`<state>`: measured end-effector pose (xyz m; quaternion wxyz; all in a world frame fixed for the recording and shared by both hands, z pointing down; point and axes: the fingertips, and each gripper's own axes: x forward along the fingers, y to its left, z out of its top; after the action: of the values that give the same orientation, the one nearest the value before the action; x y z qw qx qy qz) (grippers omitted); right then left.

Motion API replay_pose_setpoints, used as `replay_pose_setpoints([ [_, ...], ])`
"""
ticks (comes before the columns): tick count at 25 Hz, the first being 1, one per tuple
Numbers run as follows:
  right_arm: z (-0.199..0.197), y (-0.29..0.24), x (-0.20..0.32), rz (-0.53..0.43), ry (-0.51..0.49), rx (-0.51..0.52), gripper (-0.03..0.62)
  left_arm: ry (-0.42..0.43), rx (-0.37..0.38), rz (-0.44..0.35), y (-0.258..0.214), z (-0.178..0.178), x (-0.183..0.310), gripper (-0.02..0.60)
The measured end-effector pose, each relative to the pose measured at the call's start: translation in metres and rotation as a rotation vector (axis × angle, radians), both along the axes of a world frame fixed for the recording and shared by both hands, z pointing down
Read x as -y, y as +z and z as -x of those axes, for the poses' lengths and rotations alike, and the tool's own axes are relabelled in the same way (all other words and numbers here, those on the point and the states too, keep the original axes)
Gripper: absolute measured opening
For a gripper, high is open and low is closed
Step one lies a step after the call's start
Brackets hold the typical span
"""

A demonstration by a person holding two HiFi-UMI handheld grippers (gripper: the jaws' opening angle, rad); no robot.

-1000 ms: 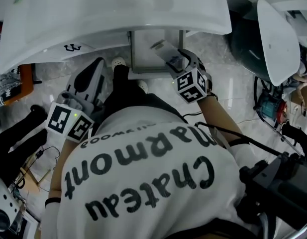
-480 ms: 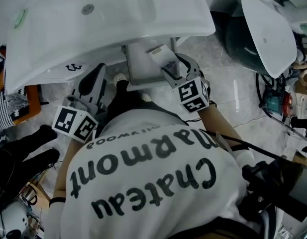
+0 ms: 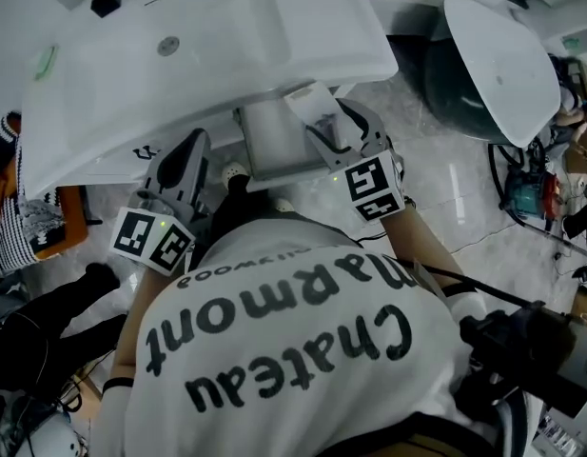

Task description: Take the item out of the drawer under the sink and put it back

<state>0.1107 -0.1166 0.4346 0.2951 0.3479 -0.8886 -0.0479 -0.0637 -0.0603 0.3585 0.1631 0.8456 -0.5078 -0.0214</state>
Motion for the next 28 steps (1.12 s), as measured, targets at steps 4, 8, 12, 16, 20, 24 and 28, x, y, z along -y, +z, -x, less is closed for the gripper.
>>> replay_pose_setpoints([
  [4, 0.000, -0.023, 0.010, -0.022, 0.042, 0.044, 0.281, -0.009, -0.012, -0.003, -0.008, 0.005, 0.007, 0.008],
  [8, -0.010, -0.052, 0.015, -0.058, 0.097, 0.094, 0.281, 0.014, -0.013, -0.012, -0.017, -0.003, 0.015, 0.008],
  [12, -0.014, -0.077, 0.009, -0.090, 0.157, 0.148, 0.281, 0.033, -0.024, -0.029, -0.028, -0.005, 0.017, 0.008],
  [16, -0.005, -0.094, 0.009, -0.111, 0.214, 0.186, 0.281, 0.061, -0.048, -0.038, -0.033, 0.006, 0.024, 0.008],
  [20, 0.008, -0.110, 0.023, -0.136, 0.278, 0.216, 0.281, 0.097, -0.061, -0.021, -0.037, 0.027, 0.030, 0.008],
  [24, 0.028, -0.121, 0.039, -0.161, 0.329, 0.219, 0.281, 0.117, -0.085, -0.008, -0.040, 0.060, 0.034, 0.008],
  [28, 0.046, -0.132, 0.052, -0.190, 0.377, 0.221, 0.281, 0.115, -0.123, 0.004, -0.039, 0.093, 0.041, 0.008],
])
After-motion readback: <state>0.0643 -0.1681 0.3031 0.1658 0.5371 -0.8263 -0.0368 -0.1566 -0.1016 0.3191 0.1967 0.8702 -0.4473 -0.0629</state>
